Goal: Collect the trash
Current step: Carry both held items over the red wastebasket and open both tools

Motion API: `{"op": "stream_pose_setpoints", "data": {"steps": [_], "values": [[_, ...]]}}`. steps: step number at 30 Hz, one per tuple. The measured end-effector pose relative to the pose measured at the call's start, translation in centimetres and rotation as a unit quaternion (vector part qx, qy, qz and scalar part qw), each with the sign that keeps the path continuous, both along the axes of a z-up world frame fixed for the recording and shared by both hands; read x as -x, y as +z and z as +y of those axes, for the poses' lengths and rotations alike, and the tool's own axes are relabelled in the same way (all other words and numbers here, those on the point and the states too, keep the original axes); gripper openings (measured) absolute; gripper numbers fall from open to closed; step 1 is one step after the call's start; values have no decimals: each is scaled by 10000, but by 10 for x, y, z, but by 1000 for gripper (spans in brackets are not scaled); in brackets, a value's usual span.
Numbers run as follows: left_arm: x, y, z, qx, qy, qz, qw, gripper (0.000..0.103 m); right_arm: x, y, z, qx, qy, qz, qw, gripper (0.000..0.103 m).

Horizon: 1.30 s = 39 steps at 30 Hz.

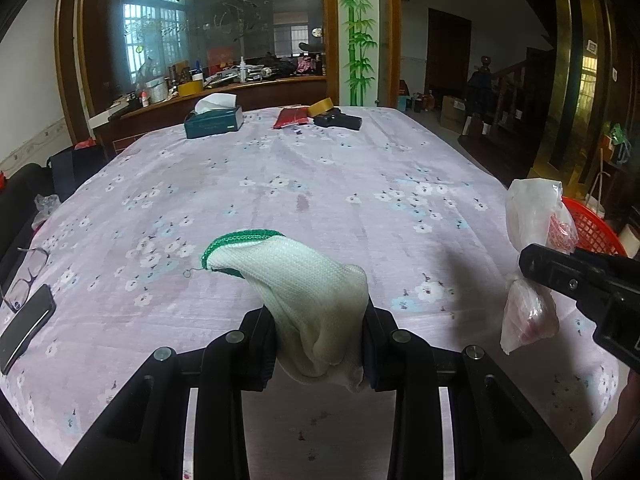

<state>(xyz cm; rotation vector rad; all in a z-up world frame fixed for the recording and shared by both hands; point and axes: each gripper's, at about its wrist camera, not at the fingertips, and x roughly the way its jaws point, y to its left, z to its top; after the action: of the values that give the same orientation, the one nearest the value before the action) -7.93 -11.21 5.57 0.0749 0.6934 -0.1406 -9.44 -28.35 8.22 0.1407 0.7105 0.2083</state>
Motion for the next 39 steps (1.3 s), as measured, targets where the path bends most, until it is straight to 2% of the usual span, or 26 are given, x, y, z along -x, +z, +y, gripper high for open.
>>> {"op": "stream_pose_setpoints", "data": {"steps": [7, 14, 18, 26, 34, 39], "values": [[-2, 13, -21, 194, -493, 105, 9985, 32, 4, 7, -29, -130, -310, -49, 9994, 34], [-8, 33, -70, 310, -1216, 230, 9918, 32, 15, 22, -92, -341, -1021, -263, 9938, 34], [-11, 42, -108, 535, -1780, 433, 9816, 32, 24, 31, -133, -473, -1421, -400, 9879, 34], [-21, 54, -183, 748, -2514, 669, 9627, 32, 42, 42, -204, -530, -2076, -572, 9751, 34], [-28, 52, -255, 706, -3013, 728, 9481, 32, 52, 44, -259, -614, -2516, -621, 9639, 35], [-34, 43, -288, 675, -3212, 828, 9410, 32, 45, 44, -279, -602, -2610, -577, 9617, 36]]}}
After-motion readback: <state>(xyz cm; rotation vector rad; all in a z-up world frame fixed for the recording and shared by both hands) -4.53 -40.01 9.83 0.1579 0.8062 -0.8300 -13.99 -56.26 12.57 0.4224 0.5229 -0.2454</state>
